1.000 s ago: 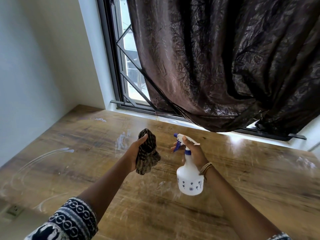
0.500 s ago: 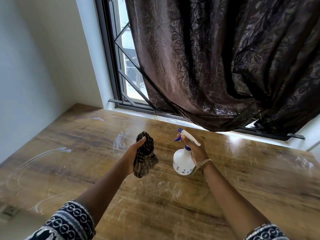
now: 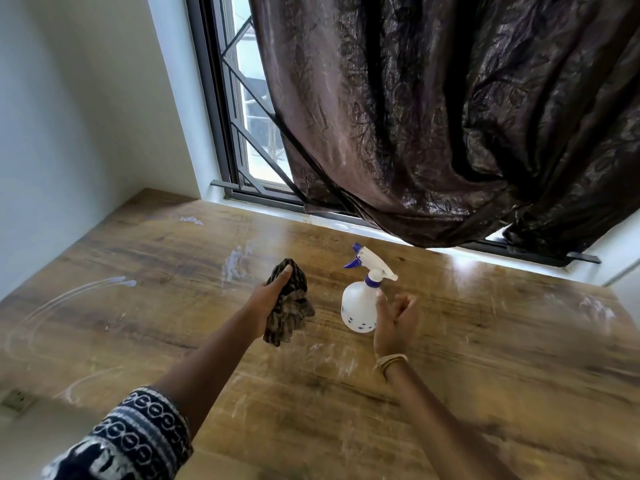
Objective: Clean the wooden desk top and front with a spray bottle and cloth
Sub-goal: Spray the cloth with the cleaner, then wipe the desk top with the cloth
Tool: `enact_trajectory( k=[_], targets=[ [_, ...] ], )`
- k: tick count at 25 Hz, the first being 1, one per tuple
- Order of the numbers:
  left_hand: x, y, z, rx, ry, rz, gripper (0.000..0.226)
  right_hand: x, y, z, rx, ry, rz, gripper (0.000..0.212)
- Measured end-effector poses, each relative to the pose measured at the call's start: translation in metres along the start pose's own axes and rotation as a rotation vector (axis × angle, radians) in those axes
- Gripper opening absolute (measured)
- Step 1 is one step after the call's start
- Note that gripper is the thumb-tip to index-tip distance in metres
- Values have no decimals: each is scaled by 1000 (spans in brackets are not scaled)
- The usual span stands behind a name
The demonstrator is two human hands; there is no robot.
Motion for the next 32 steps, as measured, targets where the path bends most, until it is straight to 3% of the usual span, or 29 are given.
enact_trajectory(
  k=[2,5,8,10,12,18,22,24,28,32],
  targets=[
    [7,0,4,-4,-32,-24,96,5,-21,-3,-33,-22,-94,36],
    [15,-1,12,0,-64,-66,85,30,-40,26,243,26,-98,37],
    [20,-2,20,42,-3,-115,77,26,-60,75,678,85,290,48],
    [21,-5,24,72,16,-152,71,21,-74,94,833,226,596,39],
    [18,-11,21,46,36,-172,66,19,-84,107,912,307,717,36],
    [21,-29,-28,-66,14,-197,62,2,-99,131,1067,258,624,58],
    [32,-44,-77,-213,14,-98,45,0,-114,153,1117,291,663,39],
    [34,-53,-99,-259,-19,-64,40,7,-126,167,1135,272,668,39],
    [15,-67,-167,-428,134,89,33,14,-150,205,1129,227,674,40],
    [-25,-80,-256,-684,483,366,28,32,-158,252,1089,30,529,48]
  ],
)
Point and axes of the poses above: each hand's wrist, its own y-axis towards the middle knuckle, its own z-axis out of the palm, x = y × z, the point moved 7 cm from there along y, towards the middle knuckle, and after that the axes turned 5 degrees about -y, right-handed, at the moved point
